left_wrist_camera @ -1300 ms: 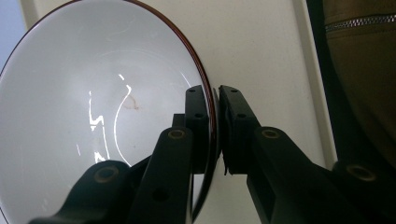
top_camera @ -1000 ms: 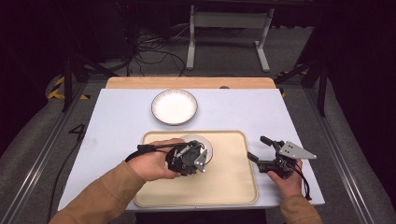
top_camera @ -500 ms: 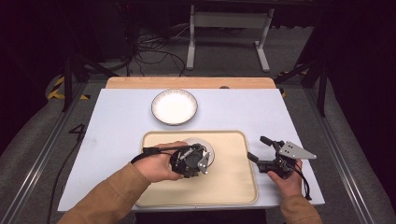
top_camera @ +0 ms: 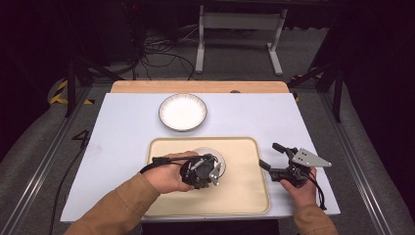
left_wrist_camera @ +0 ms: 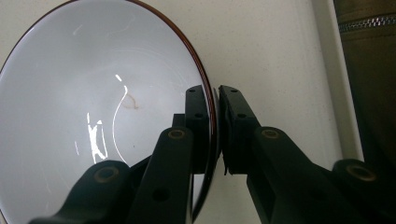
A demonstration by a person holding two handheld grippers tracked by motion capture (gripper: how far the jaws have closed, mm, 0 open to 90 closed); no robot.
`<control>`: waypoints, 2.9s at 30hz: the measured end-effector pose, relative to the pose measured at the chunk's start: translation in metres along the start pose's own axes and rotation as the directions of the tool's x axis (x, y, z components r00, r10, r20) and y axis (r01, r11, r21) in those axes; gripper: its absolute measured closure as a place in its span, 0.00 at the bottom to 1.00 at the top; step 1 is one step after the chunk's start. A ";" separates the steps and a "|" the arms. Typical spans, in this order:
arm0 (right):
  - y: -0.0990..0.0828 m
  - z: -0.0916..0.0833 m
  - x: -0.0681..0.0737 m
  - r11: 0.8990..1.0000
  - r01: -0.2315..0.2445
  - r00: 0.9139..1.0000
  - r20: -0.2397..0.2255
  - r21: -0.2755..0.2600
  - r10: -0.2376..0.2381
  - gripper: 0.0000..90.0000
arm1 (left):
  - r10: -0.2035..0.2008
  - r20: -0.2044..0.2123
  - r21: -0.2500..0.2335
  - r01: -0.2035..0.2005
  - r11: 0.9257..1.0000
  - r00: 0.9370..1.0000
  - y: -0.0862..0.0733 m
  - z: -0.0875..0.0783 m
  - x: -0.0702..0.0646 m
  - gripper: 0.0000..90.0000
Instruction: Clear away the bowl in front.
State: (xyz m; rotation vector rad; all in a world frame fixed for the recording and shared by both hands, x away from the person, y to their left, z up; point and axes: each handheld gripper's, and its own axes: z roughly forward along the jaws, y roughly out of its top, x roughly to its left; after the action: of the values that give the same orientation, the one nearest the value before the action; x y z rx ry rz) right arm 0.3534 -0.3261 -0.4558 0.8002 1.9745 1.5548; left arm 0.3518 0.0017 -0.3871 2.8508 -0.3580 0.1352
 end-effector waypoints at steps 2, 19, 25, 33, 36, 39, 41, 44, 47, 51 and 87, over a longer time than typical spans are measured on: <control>0.000 0.000 0.000 1.000 -0.001 1.000 0.000 0.000 0.001 0.17 | 0.000 0.001 0.001 0.000 1.000 1.000 0.000 0.000 0.000 0.92; 0.000 0.000 0.000 1.000 0.000 1.000 0.000 0.001 0.000 0.17 | -0.061 0.049 0.017 0.060 0.998 0.997 0.000 0.007 -0.003 0.89; 0.000 0.000 0.000 1.000 0.001 1.000 0.000 0.003 -0.001 0.17 | -0.074 0.067 0.004 0.074 0.997 0.995 0.001 0.005 -0.003 0.84; 0.000 0.000 0.000 1.000 -0.001 1.000 0.002 0.001 0.001 0.17 | -0.115 0.091 -0.036 0.119 0.992 0.989 -0.002 -0.001 -0.004 0.73; 0.000 0.000 0.000 1.000 -0.001 1.000 0.005 0.000 0.001 0.15 | -0.116 0.074 -0.054 0.120 0.991 0.990 -0.003 -0.005 -0.005 0.72; 0.000 0.000 0.000 1.000 -0.005 1.000 0.006 0.001 0.005 0.15 | -0.138 0.064 -0.100 0.144 0.984 0.988 -0.006 -0.011 -0.007 0.70; 0.000 0.000 0.000 1.000 -0.005 1.000 0.006 0.002 0.005 0.14 | -0.146 0.055 -0.135 0.152 0.979 0.988 -0.008 -0.016 -0.008 0.69; 0.000 0.000 0.000 1.000 -0.007 1.000 0.006 0.002 0.007 0.14 | -0.163 0.027 -0.188 0.165 0.968 0.986 -0.011 -0.022 -0.010 0.64; 0.000 0.000 0.000 1.000 -0.009 1.000 0.004 0.004 0.009 0.13 | -0.186 0.018 -0.237 0.185 0.954 0.982 -0.014 -0.026 -0.012 0.52; 0.000 0.001 -0.001 1.000 -0.011 1.000 0.004 0.007 0.011 0.13 | -0.235 0.019 -0.310 0.229 0.923 0.972 -0.019 -0.031 -0.017 0.48; 0.001 0.002 -0.002 1.000 -0.021 1.000 0.008 0.018 0.021 0.11 | -0.617 -0.067 -0.732 0.382 0.564 0.784 -0.133 -0.057 -0.059 0.37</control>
State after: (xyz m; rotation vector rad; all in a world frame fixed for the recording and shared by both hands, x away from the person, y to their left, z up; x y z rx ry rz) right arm 0.3558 -0.3261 -0.4553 0.8364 1.9835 1.5451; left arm 0.3248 0.1547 -0.3724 2.0085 0.4307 0.2752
